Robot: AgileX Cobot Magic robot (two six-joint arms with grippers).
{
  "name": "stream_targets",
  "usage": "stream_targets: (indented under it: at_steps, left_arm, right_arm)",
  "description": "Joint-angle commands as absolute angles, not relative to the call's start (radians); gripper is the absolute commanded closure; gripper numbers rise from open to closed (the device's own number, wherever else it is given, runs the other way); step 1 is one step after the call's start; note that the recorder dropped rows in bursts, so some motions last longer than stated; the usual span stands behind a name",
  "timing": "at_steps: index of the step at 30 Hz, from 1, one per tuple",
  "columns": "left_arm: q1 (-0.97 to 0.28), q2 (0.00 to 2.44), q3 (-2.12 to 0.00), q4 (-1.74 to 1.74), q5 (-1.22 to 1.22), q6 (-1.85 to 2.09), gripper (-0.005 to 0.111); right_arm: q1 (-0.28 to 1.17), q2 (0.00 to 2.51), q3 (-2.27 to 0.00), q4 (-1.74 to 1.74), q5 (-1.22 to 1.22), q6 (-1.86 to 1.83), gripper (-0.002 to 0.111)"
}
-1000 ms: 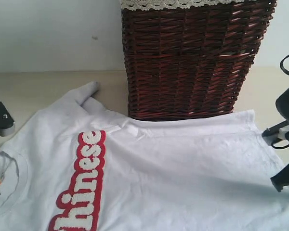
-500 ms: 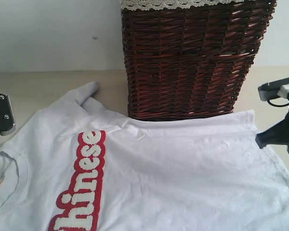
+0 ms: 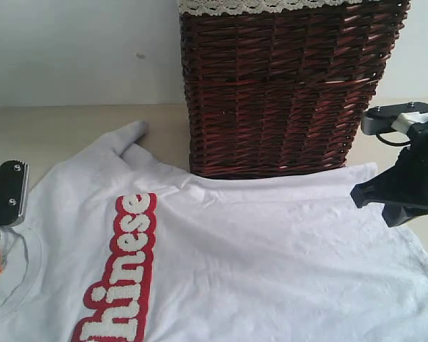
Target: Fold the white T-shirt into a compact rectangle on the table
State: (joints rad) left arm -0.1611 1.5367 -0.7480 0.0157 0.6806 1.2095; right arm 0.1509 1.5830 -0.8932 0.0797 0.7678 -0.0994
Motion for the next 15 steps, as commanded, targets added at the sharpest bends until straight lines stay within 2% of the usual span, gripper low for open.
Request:
stream_targets:
  at_steps: [1, 9, 12, 15]
  left_arm:
    - [-0.143, 1.569, -0.746, -0.014, 0.686, 1.223, 0.046]
    - [-0.121, 1.646, -0.746, -0.029, 0.636, 1.229, 0.046]
    - [-0.132, 1.646, -0.746, -0.042, 0.653, 1.426, 0.046]
    - [-0.14, 1.648, -0.746, -0.088, 0.663, 1.51, 0.037]
  right_arm:
    - [0.152, 1.574, -0.902, 0.082, 0.759, -0.11, 0.108]
    - [0.152, 1.574, -0.903, 0.092, 0.759, -0.11, 0.108]
    - [0.152, 1.574, -0.903, 0.092, 0.759, -0.11, 0.108]
    - [0.152, 1.574, -0.903, 0.092, 0.755, -0.11, 0.108]
